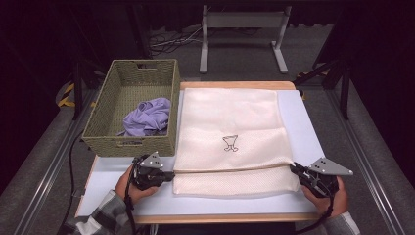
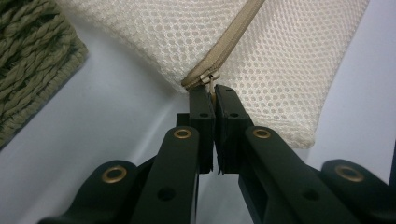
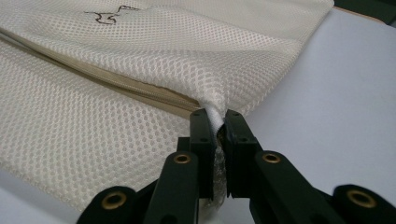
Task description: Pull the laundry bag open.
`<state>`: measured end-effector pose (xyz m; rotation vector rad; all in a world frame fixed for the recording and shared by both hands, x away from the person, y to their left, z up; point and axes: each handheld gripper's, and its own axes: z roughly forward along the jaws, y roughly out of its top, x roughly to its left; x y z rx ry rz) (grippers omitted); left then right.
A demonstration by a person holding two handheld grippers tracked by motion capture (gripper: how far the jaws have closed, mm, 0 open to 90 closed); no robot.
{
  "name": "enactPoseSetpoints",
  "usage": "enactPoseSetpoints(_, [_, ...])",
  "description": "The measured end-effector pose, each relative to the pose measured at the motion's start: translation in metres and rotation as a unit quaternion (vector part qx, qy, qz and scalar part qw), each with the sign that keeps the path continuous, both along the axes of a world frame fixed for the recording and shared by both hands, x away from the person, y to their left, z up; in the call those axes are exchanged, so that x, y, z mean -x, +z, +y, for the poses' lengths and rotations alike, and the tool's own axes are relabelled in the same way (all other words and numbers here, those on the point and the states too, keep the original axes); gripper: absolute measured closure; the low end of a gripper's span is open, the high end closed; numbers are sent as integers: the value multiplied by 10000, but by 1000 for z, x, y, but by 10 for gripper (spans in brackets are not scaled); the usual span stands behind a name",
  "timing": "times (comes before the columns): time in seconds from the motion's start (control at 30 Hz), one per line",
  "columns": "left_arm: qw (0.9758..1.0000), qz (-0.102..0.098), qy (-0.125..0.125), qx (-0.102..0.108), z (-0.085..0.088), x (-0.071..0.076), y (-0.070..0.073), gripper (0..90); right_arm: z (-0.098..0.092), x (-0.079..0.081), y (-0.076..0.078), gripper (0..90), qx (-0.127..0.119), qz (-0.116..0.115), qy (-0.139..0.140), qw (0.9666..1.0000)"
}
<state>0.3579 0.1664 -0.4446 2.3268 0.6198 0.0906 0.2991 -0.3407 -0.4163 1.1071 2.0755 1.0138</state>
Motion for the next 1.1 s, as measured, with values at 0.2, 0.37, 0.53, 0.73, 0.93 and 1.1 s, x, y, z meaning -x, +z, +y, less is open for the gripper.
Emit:
enactPoseSetpoints(0.2, [10000,32,-42,13,2,-2,-1,875,1,0,0,843,45,10,-40,10000])
enactPoseSetpoints(0.37, [10000,47,7,9,2,0,-1,874,2,1,-3,843,35,58,-40,10000])
enactPoseSetpoints(0.53, [10000,-28,47,65,2,2,-2,872,0,1,-4,836,-14,142,16,9999])
enactPoseSetpoints(0.73, [9999,-73,85,103,2,4,-2,866,-1,1,-5,788,-34,180,2,9998])
enactPoseSetpoints(0.93, [9991,-276,158,284,7,8,0,785,-3,0,-6,578,6,241,-87,9997])
enactPoseSetpoints(1.1, [9983,-497,198,244,11,16,2,706,-4,2,-1,495,-7,108,-102,9999])
